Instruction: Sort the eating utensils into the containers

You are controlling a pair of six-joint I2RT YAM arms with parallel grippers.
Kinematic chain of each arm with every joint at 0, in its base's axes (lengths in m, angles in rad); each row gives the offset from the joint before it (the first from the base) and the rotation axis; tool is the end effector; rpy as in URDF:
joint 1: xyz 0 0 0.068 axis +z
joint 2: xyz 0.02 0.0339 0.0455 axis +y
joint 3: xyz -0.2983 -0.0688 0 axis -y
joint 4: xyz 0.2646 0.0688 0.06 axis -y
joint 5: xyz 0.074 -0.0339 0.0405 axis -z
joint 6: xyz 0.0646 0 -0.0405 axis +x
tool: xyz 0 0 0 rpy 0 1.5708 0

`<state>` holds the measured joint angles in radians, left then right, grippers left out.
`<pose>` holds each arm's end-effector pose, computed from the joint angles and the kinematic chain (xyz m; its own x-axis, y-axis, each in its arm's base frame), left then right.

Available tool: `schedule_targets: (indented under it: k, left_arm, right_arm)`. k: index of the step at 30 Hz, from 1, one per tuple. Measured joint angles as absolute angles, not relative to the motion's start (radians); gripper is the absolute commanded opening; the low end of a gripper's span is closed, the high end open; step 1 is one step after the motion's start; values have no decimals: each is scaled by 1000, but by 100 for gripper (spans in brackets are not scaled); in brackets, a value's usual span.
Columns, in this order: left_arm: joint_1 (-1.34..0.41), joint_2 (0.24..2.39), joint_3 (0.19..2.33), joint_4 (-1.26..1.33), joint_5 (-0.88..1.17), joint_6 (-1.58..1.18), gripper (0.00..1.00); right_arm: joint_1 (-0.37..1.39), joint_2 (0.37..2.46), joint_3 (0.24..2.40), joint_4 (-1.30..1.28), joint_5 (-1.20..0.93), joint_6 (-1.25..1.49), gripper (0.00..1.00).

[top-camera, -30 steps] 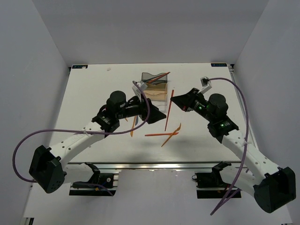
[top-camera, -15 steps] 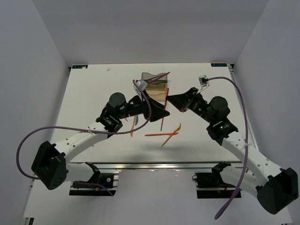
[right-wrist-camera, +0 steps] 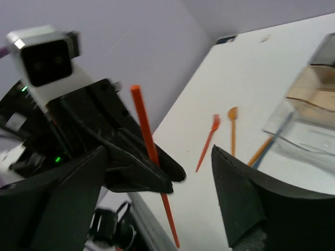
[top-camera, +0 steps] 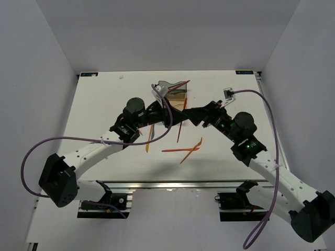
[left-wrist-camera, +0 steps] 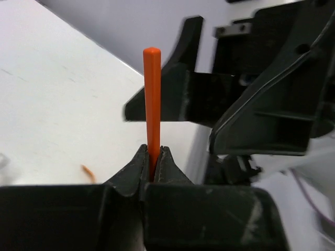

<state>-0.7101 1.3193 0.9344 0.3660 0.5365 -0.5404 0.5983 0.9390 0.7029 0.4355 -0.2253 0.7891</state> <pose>0.2386 -0.2487 0.3562 -0.4999 -0.1533 -0.8524 0.8054 0.2795 -0.5227 0.1979 0.1524 0.3778 -0.4027 0.5627 -0.7219 -0.6304 0.4013 0.6645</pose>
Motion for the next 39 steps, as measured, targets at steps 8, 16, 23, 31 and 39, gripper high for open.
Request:
schedule_targets:
  k: [8, 16, 23, 31, 39]
  left_arm:
    - [-711, 1505, 1186, 133, 106, -60, 0]
    - [-612, 2033, 1652, 44, 19, 340, 0]
    - [-518, 2217, 1902, -20, 67, 462, 0]
    - [-519, 2341, 2078, 51, 122, 506, 0]
    - [-518, 2464, 2049, 106, 139, 556, 0]
  right_arm:
    - [574, 775, 873, -181, 393, 861, 89]
    - [573, 562, 881, -442, 581, 799, 89]
    - [574, 517, 847, -527, 602, 736, 89]
    - [574, 528, 834, -540, 563, 714, 89]
    - [574, 492, 832, -542, 532, 701, 89]
